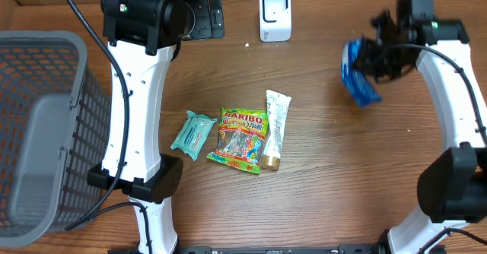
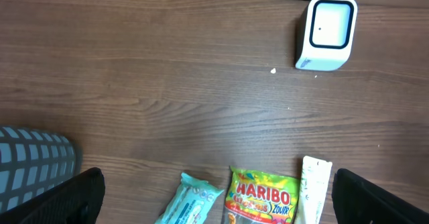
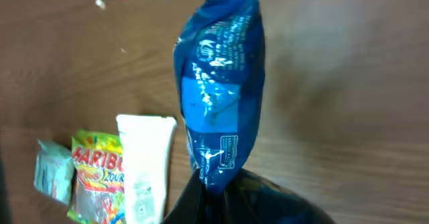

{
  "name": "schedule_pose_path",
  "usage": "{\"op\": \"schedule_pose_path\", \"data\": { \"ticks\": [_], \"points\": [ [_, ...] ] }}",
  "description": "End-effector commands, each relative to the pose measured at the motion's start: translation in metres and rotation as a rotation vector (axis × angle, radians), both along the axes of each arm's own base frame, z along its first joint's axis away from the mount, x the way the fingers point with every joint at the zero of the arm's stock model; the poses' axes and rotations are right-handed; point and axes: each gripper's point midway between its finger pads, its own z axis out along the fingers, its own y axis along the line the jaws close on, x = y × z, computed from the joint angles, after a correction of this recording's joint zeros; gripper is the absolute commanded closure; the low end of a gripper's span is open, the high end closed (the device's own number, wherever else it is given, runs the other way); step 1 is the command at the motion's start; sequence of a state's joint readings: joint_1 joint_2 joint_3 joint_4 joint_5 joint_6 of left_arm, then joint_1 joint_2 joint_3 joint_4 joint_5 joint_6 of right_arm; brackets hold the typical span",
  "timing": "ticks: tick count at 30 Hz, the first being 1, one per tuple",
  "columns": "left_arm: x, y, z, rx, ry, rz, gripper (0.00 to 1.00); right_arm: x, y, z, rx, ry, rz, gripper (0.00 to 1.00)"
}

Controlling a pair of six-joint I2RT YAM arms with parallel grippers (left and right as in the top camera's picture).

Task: Scan the item barcode
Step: 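Carry the blue bar to the scanner and hold it over the window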

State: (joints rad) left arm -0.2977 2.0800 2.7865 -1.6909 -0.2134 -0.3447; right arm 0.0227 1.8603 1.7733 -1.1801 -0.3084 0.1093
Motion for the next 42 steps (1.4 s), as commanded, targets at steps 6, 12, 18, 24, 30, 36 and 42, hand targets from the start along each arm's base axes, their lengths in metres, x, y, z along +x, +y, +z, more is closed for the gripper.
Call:
{"op": "schedule_pose_path", "data": {
  "ticks": [6, 12, 18, 24, 30, 36, 42],
  "points": [
    [0.002, -0.003, -0.005, -0.010, 0.012, 0.009, 0.00, 0.048, 0.017, 0.113, -0.142, -0.373, -0.021, 0.96],
    [0.002, -0.003, -0.005, -0.010, 0.012, 0.009, 0.01, 0.085, 0.031, 0.128, -0.322, -0.563, 0.013, 0.96],
    [0.002, -0.003, -0.005, -0.010, 0.012, 0.009, 0.01, 0.132, 0.062, 0.105, -0.606, -0.686, 0.068, 0.96],
    [0.002, -0.003, -0.005, -0.010, 0.012, 0.009, 0.00, 0.165, 0.100, 0.060, -0.801, -0.743, 0.263, 0.96],
    [0.002, -0.003, -0.005, -0.010, 0.012, 0.009, 0.00, 0.189, 0.122, 0.021, -0.972, -0.778, 0.451, 0.96],
    [0.002, -0.003, -0.005, -0.010, 0.012, 0.009, 0.00, 0.205, 0.118, 0.001, -1.123, -0.784, 0.509, 0.96],
    [0.002, -0.003, -0.005, -0.010, 0.012, 0.009, 0.01, 0.215, 0.119, -0.010, -1.209, -0.799, 0.544, 0.96]
  ]
}}
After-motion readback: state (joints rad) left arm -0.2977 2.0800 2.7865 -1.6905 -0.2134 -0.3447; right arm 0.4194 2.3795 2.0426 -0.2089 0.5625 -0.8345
